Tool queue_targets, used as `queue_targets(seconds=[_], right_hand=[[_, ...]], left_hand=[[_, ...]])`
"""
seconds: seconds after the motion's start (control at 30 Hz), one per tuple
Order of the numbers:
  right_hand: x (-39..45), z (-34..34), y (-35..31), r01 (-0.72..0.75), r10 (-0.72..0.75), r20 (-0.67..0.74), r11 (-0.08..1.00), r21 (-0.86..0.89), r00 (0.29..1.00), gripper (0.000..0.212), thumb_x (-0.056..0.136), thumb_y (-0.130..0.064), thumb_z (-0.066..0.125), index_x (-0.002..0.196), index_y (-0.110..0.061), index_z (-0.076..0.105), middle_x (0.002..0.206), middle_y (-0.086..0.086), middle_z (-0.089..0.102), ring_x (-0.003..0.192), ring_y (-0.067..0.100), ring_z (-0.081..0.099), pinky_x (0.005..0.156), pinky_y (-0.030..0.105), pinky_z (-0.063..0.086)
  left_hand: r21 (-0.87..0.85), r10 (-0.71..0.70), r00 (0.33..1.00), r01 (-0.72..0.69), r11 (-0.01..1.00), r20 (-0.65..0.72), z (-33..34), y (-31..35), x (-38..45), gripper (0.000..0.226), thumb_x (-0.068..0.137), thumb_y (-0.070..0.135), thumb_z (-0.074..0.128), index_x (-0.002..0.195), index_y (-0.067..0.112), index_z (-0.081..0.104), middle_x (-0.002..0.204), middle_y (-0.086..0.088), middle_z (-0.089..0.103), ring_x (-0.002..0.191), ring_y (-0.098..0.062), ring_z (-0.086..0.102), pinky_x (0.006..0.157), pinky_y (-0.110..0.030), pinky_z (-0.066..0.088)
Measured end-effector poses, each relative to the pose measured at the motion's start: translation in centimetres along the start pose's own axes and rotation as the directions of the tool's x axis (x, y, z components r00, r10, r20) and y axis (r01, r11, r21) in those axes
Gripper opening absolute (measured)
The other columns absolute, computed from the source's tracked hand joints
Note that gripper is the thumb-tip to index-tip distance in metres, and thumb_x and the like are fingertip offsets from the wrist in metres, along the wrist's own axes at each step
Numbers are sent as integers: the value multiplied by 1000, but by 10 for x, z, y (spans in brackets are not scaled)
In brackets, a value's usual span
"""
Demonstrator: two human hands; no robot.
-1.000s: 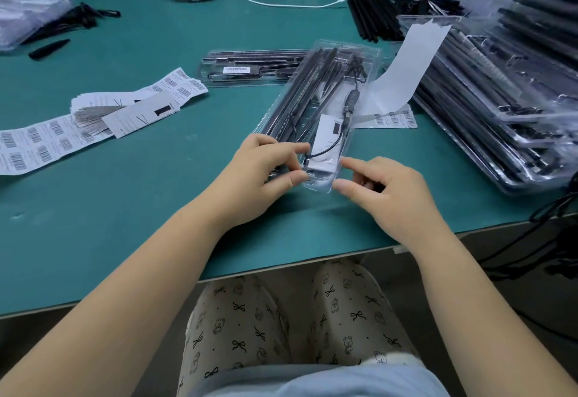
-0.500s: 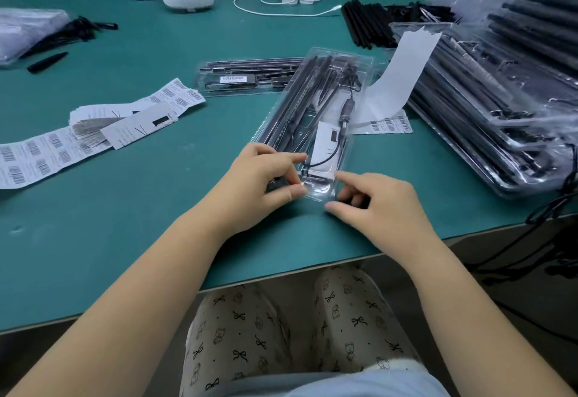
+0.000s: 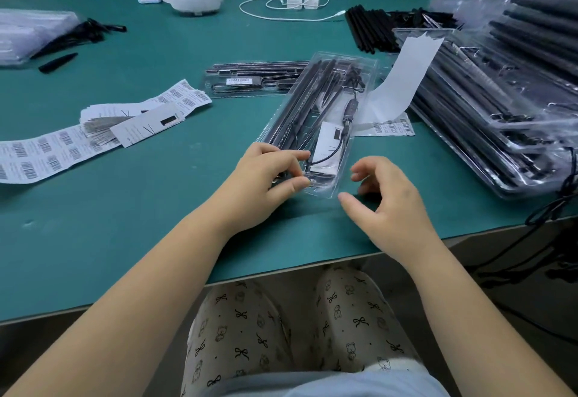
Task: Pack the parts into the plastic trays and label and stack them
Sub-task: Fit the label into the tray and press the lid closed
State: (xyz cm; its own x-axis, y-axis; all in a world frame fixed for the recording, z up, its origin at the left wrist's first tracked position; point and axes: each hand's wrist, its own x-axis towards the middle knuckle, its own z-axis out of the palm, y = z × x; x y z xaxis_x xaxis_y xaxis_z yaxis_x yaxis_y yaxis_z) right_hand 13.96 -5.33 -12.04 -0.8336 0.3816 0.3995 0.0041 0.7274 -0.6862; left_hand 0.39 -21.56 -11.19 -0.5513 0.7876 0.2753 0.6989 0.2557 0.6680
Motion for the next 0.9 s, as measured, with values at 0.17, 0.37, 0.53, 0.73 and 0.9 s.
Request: queue_targets(seconds=[0.17,0.37,0.53,0.73,0.9], right_hand=[[3,2,1,-1,8,91,997,-83,996,28,85,-19,66,113,-21,69,92,-15,52,84,4,49,78,2,32],[2,3,0,42,-34,57,989,-139,998,24,84,-32,62,102,-21,74,78,-6,65,81,12,55,73,16,38],[3,-3,-1,-13,10,43,998,61,999,33,78,-25,73,107,-40,67,89,-11,58,81,5,53,79,12,40],[7,4,-10,185,-62,312,905,-383,948,49,83,-46,61,130,-36,55,93,-3,34,84,9,29,86,33,31],[17,2,-25,380,-157,437,786,-488,886,42,86,-42,58,123,-23,62,90,-2,32,86,15,26,73,32,30]], left_hand=[[-54,-20,1000,20,998,0,1,1,-1,18,92,20,58,79,31,53,104,10,49,122,13,42,88,-4,32],[-29,17,1000,-17,999,-3,0,-1,-2,9,86,22,68,79,24,62,103,31,43,125,0,45,89,-21,42],[58,37,998,-40,998,45,-3,-3,-1,9,81,24,74,80,20,66,112,13,59,125,3,39,92,-11,35],[85,40,998,-44,995,49,-4,-1,1,10,79,27,75,80,23,66,115,19,58,120,-9,38,91,-10,31],[96,46,998,-51,994,51,-4,-3,1,11,79,29,74,81,22,66,118,20,56,111,-4,33,94,-14,31]])
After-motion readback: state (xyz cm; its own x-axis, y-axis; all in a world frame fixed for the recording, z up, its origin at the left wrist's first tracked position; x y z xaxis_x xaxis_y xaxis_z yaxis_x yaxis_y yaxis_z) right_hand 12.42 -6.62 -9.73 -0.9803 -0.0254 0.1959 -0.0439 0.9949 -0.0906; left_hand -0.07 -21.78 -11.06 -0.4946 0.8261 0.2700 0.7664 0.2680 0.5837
